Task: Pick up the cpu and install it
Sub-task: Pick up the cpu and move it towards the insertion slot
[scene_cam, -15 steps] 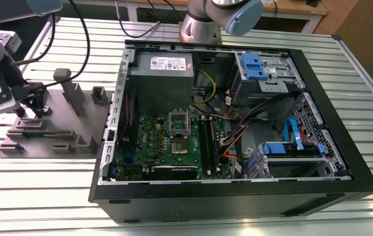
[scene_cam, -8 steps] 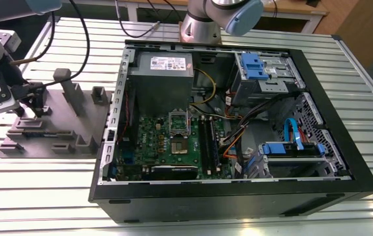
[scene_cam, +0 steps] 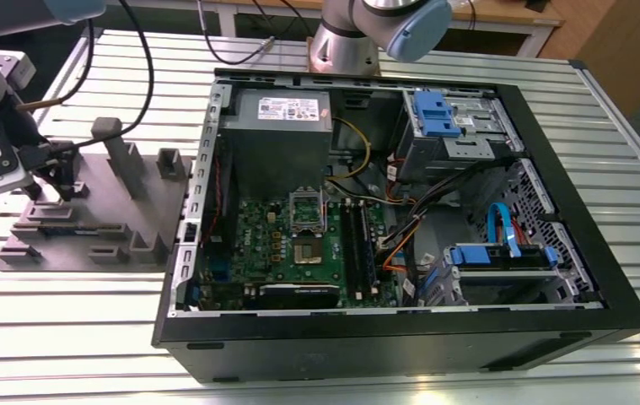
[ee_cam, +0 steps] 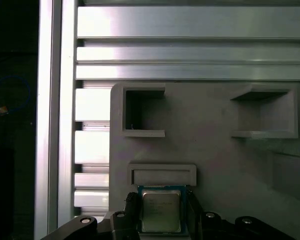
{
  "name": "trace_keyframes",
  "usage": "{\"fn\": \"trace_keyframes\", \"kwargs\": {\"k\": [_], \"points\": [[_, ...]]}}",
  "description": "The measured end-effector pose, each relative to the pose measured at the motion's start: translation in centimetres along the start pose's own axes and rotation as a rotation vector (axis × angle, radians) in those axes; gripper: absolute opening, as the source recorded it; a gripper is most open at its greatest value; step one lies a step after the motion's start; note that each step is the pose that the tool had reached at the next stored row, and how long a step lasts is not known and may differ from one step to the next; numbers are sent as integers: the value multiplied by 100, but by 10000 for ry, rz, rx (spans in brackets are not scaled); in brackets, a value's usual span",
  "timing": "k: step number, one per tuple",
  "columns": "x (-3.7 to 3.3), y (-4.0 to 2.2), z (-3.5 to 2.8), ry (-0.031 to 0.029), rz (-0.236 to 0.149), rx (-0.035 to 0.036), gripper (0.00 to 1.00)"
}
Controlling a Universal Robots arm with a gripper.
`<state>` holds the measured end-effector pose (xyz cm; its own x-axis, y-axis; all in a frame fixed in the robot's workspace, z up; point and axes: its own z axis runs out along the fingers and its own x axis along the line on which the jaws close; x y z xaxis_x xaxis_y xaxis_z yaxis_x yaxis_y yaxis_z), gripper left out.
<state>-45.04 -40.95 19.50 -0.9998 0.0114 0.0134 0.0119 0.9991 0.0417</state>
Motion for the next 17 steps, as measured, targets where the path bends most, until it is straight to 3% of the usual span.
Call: {"fn": "trace_keyframes", "kwargs": {"k": [12,17], "points": [[1,3,-74,-3,0,-2,47],[2,6,-133,-2,0,-1,47]]}}
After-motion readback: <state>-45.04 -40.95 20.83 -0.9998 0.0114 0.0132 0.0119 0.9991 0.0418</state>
